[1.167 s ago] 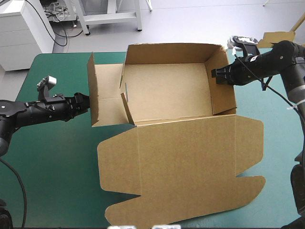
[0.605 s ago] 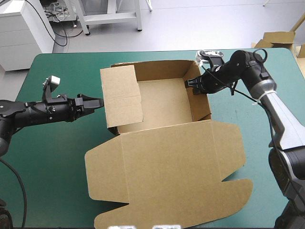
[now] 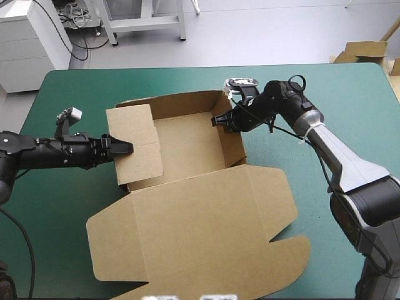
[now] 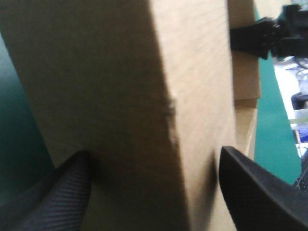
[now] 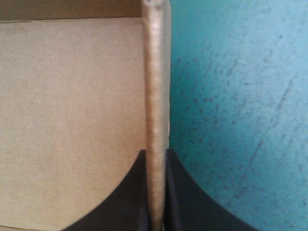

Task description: Fold the box

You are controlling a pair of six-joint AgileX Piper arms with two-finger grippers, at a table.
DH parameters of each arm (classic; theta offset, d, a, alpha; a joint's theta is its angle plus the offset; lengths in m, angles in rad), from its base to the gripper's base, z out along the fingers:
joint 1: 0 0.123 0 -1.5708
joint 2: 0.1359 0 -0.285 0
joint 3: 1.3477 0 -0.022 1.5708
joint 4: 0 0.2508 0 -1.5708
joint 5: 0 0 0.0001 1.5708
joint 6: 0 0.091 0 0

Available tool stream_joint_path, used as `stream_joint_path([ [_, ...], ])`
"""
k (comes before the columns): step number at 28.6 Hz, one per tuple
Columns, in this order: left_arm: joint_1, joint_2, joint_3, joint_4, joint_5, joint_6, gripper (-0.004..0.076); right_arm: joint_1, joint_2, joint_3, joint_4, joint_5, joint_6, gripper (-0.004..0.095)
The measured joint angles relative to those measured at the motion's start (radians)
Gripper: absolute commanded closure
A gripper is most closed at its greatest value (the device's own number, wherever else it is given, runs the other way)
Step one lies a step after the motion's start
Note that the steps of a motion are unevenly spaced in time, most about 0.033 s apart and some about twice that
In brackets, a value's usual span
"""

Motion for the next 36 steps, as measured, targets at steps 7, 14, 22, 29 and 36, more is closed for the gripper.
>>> stream_joint_path([
  [7, -0.053, 0.0, 0.0, 0.231, -0.032, -0.192, 0.033, 0.078, 0.0, 0.0, -0.042, -0.058, 0.031, 0.0928],
  [14, -0.157, 0.0, 0.0, 0.364, -0.141, -0.356, 0.0428, 0.123, 0.0, 0.0, -0.178, -0.061, 0.124, 0.0928],
  [22, -0.312, 0.0, 0.0, 0.723, -0.193, -0.704, 0.0602, 0.176, 0.0, 0.0, -0.209, -0.06, 0.165, 0.0928],
  [29, -0.412, 0.002, 0.0, 0.897, -0.225, -0.856, 0.0731, 0.181, 0.0, 0.0, -0.23, -0.034, 0.189, 0.0928],
  [36, -0.466, 0.11, -0.154, 0.932, -0.161, -0.869, 0.0732, 0.181, -0.001, 0.0, -0.352, 0.025, 0.264, 0.0928],
])
